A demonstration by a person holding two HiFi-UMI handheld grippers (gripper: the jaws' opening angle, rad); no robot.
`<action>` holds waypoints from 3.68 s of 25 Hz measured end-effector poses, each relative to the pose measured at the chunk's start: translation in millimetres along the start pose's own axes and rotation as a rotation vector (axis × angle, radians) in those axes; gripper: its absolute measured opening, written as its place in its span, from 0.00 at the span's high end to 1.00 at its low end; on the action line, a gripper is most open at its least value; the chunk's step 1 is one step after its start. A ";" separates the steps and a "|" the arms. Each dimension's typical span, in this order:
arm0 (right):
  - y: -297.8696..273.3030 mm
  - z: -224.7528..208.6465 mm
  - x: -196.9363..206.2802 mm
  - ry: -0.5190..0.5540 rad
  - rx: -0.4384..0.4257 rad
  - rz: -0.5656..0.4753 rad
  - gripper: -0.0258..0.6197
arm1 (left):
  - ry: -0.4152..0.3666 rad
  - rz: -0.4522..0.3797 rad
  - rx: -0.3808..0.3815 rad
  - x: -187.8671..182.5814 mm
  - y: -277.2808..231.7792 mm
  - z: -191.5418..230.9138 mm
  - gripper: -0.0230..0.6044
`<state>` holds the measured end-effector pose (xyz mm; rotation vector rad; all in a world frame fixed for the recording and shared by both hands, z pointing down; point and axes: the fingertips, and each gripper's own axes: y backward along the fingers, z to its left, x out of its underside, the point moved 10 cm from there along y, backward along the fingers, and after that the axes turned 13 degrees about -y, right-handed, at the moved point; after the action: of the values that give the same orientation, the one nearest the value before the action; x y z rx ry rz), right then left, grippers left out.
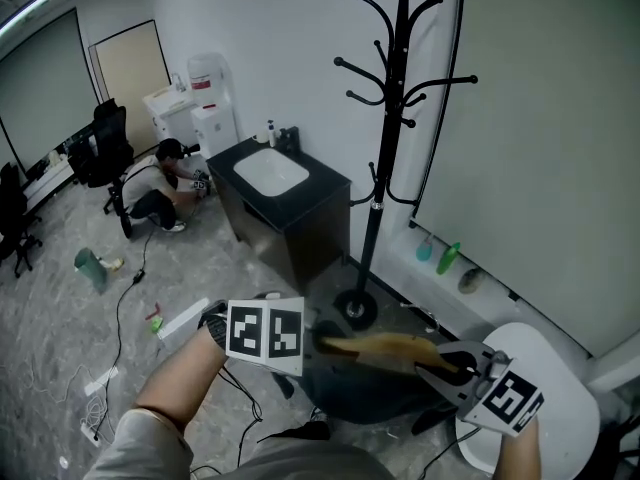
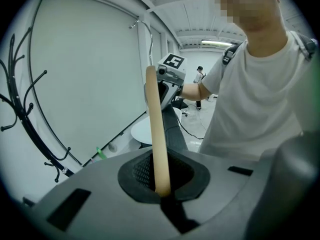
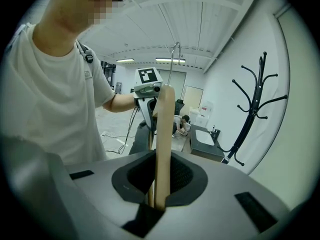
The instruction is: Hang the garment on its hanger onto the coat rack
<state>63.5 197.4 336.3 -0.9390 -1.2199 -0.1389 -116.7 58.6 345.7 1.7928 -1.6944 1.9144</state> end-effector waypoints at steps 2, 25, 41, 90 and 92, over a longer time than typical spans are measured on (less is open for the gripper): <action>-12.4 -20.5 -8.6 -0.003 0.003 -0.007 0.90 | -0.004 -0.004 0.007 12.8 8.6 22.2 0.96; -77.0 -300.7 -48.7 0.063 -0.081 -0.015 0.90 | 0.054 -0.016 -0.044 98.7 17.5 276.4 0.96; -125.1 -491.3 -67.7 0.149 -0.301 0.023 0.90 | 0.260 0.007 -0.185 150.0 4.7 412.7 0.96; -139.8 -511.2 -77.2 -0.063 -0.143 -0.240 0.90 | 0.317 -0.039 -0.630 176.7 66.5 419.1 0.95; -142.5 -506.4 -76.3 -0.061 -0.152 -0.223 0.93 | 0.328 -0.074 -0.613 168.9 57.3 416.0 0.95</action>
<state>327.3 -264.1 332.0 -0.9420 -1.3842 -0.3869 78.0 -349.6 325.6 1.2204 -1.7911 1.3466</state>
